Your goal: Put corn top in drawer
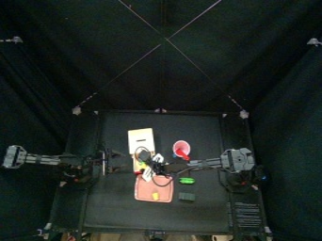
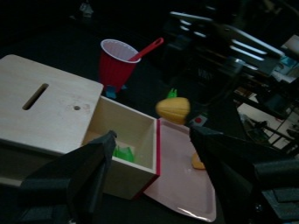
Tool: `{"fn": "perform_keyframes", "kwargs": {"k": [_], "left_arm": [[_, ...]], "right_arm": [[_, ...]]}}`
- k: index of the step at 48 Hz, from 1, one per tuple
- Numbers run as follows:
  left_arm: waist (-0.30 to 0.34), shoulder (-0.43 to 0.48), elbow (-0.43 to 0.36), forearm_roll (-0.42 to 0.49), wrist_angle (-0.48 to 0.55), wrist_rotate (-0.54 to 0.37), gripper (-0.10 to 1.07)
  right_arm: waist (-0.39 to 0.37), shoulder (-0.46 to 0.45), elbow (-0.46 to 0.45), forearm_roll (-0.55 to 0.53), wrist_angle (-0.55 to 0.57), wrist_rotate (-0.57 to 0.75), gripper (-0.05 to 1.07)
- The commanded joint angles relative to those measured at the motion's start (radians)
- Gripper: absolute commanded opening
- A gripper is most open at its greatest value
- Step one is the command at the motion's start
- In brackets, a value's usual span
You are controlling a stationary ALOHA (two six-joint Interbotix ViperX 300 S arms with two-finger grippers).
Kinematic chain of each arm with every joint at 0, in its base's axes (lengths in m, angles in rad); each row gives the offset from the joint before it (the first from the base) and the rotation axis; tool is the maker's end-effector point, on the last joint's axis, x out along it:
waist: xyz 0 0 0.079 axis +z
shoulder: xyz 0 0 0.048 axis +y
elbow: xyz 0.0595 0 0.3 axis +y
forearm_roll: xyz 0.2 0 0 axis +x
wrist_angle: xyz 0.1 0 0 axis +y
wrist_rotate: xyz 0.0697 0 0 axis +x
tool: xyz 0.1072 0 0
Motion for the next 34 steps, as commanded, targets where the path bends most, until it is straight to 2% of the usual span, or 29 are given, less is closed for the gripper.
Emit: {"fn": "perform_keyframes", "kwargs": {"k": [1, 8, 22, 34], "left_arm": [[0.002, 0.003, -0.009, 0.000, -0.006, 0.000, 1.00], [0.006, 0.003, -0.006, 0.002, -0.005, 0.000, 1.00], [0.008, 0.003, -0.006, 0.000, -0.005, 0.000, 1.00], [0.008, 0.003, -0.003, 0.000, -0.006, 0.000, 1.00]], "right_arm": [[-0.018, -0.015, 0.002, -0.003, -0.051, 0.000, 0.80], [-0.026, -0.008, 0.021, -0.002, -0.095, 0.000, 0.84], [-0.018, -0.002, 0.041, 0.009, -0.117, 0.005, 1.01], [-0.017, -0.003, 0.049, 0.032, -0.112, 0.006, 1.02]]}}
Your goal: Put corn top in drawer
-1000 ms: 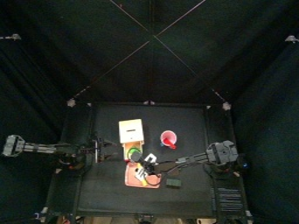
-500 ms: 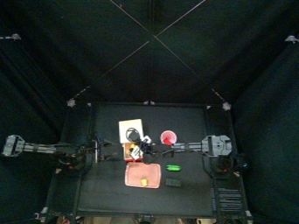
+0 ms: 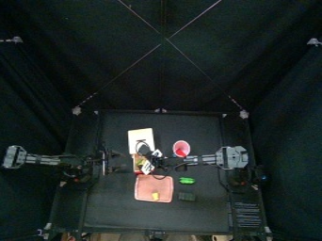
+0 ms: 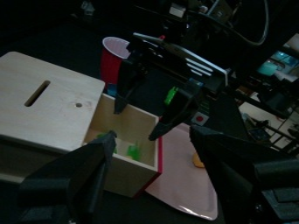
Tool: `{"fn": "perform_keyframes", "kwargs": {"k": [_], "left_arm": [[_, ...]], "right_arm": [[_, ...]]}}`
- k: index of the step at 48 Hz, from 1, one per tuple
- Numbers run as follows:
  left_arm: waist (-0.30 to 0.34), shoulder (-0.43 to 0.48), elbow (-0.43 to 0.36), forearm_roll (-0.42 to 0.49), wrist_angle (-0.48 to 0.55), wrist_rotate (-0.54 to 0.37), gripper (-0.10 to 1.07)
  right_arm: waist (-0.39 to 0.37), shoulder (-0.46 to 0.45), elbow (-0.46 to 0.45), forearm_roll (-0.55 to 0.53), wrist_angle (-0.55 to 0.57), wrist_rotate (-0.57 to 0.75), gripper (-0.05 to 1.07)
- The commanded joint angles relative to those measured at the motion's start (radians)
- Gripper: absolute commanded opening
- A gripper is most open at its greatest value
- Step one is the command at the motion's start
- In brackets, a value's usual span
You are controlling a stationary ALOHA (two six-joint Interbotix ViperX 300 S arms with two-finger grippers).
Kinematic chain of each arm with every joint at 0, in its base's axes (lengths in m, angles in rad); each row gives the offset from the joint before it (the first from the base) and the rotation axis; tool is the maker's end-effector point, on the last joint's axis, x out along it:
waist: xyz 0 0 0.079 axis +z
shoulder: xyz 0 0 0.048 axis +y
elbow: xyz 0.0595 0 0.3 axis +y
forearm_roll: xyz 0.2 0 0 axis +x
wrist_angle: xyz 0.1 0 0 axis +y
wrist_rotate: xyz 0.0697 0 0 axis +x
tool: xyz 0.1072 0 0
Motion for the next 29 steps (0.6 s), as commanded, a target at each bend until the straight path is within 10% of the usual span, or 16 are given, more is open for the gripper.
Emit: {"fn": "perform_keyframes", "kwargs": {"k": [1, 29], "left_arm": [[0.003, 0.003, -0.009, 0.000, -0.005, 0.003, 1.00], [0.029, 0.003, -0.002, 0.000, -0.005, 0.003, 1.00]], "right_arm": [[0.000, -0.023, -0.006, 0.006, -0.003, -0.002, 1.02], [0.015, -0.034, -0.006, 0.006, -0.003, -0.003, 1.02]]}}
